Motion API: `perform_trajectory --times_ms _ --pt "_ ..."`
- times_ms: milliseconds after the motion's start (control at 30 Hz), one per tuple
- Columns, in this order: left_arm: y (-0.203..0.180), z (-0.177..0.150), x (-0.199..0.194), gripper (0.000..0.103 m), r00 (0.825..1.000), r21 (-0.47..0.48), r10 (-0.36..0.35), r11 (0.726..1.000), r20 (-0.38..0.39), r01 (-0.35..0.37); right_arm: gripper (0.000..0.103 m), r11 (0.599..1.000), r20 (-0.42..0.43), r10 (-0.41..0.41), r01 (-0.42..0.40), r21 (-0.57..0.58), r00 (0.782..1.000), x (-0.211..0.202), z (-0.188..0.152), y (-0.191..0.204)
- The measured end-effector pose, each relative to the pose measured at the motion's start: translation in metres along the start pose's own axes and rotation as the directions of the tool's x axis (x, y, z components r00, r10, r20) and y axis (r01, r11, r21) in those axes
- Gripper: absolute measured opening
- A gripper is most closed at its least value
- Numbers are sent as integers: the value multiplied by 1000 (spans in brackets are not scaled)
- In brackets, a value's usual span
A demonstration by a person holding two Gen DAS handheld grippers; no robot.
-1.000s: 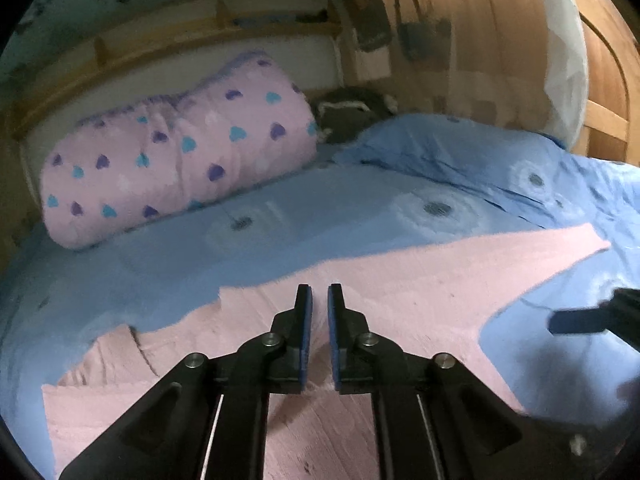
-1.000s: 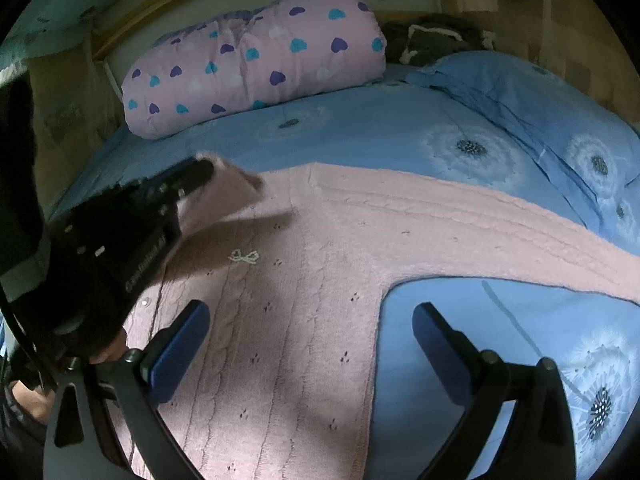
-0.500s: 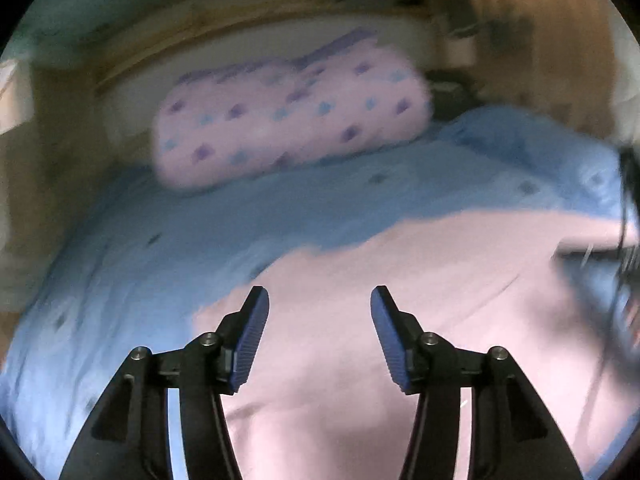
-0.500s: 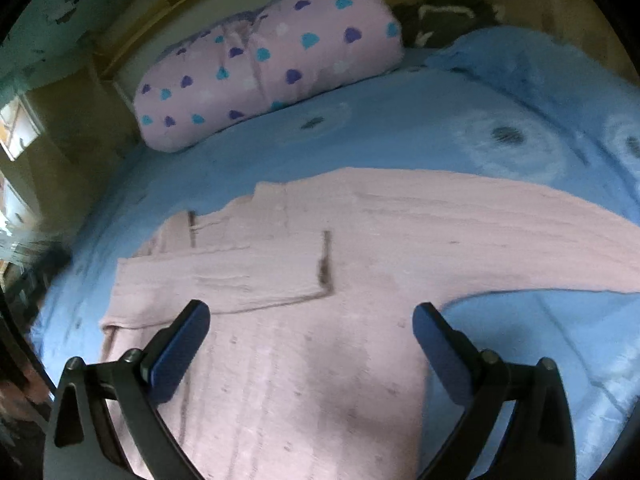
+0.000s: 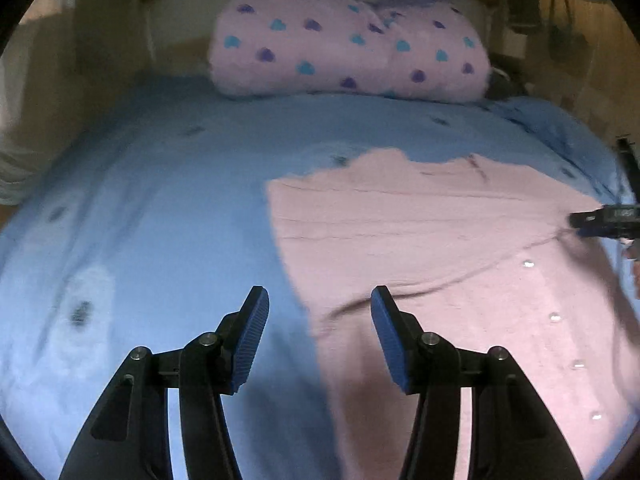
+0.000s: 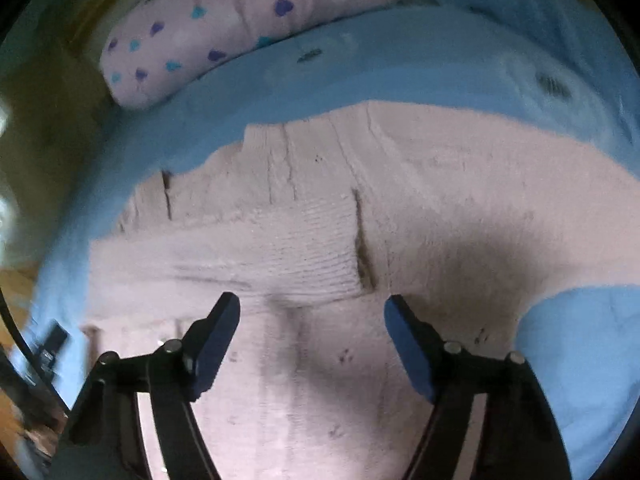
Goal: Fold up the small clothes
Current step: 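Reach the right gripper to the other sleeve cuff and close on it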
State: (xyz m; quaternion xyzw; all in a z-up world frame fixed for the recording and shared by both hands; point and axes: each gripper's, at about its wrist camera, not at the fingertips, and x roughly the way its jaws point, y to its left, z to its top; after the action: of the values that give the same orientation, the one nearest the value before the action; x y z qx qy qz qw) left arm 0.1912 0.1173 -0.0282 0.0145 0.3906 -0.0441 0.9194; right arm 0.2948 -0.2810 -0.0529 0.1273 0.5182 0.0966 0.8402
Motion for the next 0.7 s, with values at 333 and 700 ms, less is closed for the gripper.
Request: perform_trajectory --times_ms 333,700 --pt "-6 -7 53 48 966 112 245 965 -78 -236 61 999 12 52 -52 7 999 0 0 -13" --pt "23 -6 38 48 986 -33 161 986 -50 -163 48 987 19 128 -130 98 992 13 3 -6"
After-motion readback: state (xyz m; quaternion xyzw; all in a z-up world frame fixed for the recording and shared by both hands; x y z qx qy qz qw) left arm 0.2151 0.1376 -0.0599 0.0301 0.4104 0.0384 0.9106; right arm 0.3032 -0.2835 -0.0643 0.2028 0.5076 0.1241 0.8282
